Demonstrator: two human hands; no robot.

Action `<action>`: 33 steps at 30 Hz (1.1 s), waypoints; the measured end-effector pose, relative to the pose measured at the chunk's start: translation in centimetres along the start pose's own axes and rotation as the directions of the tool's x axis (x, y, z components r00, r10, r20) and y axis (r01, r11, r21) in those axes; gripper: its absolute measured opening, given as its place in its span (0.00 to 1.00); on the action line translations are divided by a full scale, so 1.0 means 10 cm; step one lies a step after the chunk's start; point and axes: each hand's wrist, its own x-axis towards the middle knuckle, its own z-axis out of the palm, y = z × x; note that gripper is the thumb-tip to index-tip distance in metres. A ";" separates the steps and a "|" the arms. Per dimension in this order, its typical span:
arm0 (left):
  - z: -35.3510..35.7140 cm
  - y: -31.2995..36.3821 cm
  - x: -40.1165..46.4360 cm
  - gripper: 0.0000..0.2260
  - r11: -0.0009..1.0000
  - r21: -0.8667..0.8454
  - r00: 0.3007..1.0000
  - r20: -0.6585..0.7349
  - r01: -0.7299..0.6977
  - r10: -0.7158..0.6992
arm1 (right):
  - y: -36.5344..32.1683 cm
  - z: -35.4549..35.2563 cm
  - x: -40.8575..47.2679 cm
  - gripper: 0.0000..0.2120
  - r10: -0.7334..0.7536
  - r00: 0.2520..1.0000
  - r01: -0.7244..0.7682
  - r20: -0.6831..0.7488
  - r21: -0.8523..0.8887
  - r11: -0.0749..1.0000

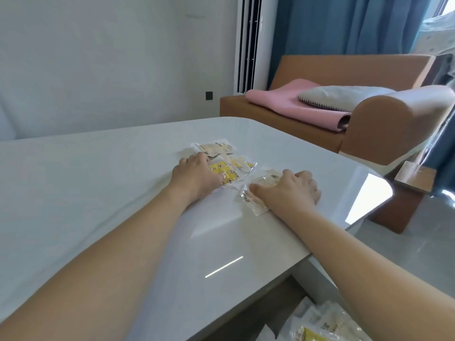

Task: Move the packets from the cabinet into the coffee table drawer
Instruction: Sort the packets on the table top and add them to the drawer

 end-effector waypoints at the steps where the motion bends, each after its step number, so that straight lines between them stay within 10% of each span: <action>1: -0.01 0.00 -0.02 0.27 1.000 -0.018 1.000 -0.008 0.003 -0.004 | -0.01 -0.01 -0.01 0.35 0.021 1.000 -0.021 0.000 -0.014 1.000; 11: -0.11 -0.08 -0.06 0.26 0.969 -0.244 1.000 0.014 0.024 -0.021 | -0.01 -0.03 0.09 0.42 0.079 0.993 -0.079 0.091 -0.002 0.997; 16: -0.20 -0.13 -0.18 0.12 0.693 -0.720 1.000 0.015 0.029 -0.027 | 0.01 -0.08 0.10 0.36 0.059 0.996 -0.071 0.068 0.202 0.977; 22: -0.30 -0.19 -0.32 0.08 0.361 -0.929 0.993 0.040 0.078 -0.112 | 0.08 -0.18 -0.05 0.10 0.009 0.999 -0.032 0.033 0.812 0.583; 28: -0.43 -0.22 -0.72 0.05 0.237 -0.969 0.984 0.033 0.074 -0.173 | 0.21 -0.30 -0.12 0.15 0.008 0.995 -0.096 0.097 0.951 0.294; 33: -0.53 -0.28 -1.05 0.03 0.150 -0.985 0.972 0.054 0.090 -0.228 | 0.21 -0.37 -0.26 0.17 -0.122 0.972 -0.157 0.201 0.940 0.303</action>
